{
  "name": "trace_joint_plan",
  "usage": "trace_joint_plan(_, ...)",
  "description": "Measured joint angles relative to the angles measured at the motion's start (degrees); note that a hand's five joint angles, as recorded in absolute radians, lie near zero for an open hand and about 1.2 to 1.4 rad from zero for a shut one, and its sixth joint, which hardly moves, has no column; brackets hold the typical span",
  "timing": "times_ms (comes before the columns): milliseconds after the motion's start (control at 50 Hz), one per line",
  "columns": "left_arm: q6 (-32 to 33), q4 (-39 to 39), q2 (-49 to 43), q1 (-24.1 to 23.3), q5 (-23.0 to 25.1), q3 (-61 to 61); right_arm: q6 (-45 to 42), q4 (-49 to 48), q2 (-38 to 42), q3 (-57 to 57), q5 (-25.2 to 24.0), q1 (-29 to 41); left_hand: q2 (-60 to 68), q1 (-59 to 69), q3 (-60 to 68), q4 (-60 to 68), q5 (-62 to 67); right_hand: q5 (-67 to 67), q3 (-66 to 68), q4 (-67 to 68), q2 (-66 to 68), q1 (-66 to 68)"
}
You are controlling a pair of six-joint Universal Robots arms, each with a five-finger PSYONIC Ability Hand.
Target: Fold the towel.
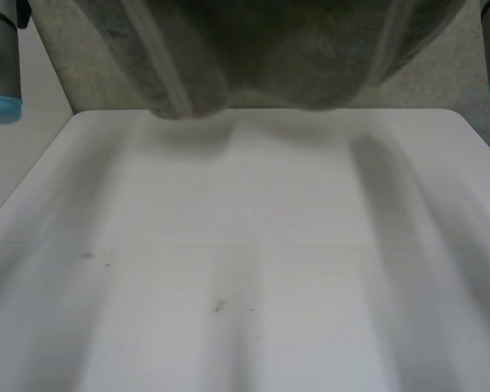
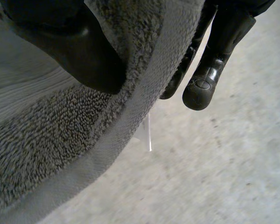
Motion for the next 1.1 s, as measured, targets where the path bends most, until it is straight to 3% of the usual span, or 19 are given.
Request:
trace_joint_plan(260, -0.85, 0.50, 2.51, 0.77, 3.73, -31.53, -1.21, 17.41, -0.52, 19.80, -5.58, -0.10, 0.00, 0.00, 0.00, 0.00, 0.00, 0.00, 0.00, 0.00, 0.00, 0.00)
trace_joint_plan(460, 0.92, 7.19, 1.45, 1.26, 6.51, -51.55, -4.90, 11.15, 4.99, 40.92, -8.38, -0.63, 0.00, 0.00, 0.00, 0.00, 0.00, 0.00, 0.00, 0.00, 0.00, 0.00)
trace_joint_plan(620, 4.98, 7.57, 4.35, 4.68, 6.88, -56.80, -5.16, 7.93, 2.82, 49.27, -8.15, -1.95, 0.01, 0.00, 0.00, 0.00, 0.00, 0.01, 0.00, 0.00, 0.00, 0.00)
trace_joint_plan(880, 7.19, 5.74, 17.30, 9.38, 12.33, -63.29, -6.06, 10.13, -15.47, 58.64, -8.28, -4.52, 0.00, 0.00, 0.00, 0.00, 0.00, 0.01, 0.00, 0.00, 0.00, 0.00)
trace_joint_plan(980, 7.11, 0.55, 28.04, 11.02, 13.80, -66.94, -9.66, 16.78, -23.56, 59.26, -8.57, -7.11, 0.01, 0.00, 0.00, 0.00, 0.00, 0.01, 0.00, 0.00, 0.00, 0.00)
trace_joint_plan(1100, 6.97, -7.67, 41.74, 13.72, 19.41, -70.06, -13.80, 26.90, -33.55, 57.32, -9.44, -9.41, 0.00, 0.00, 0.00, 0.00, 0.00, 0.01, 0.00, 0.00, 0.00, 0.00)
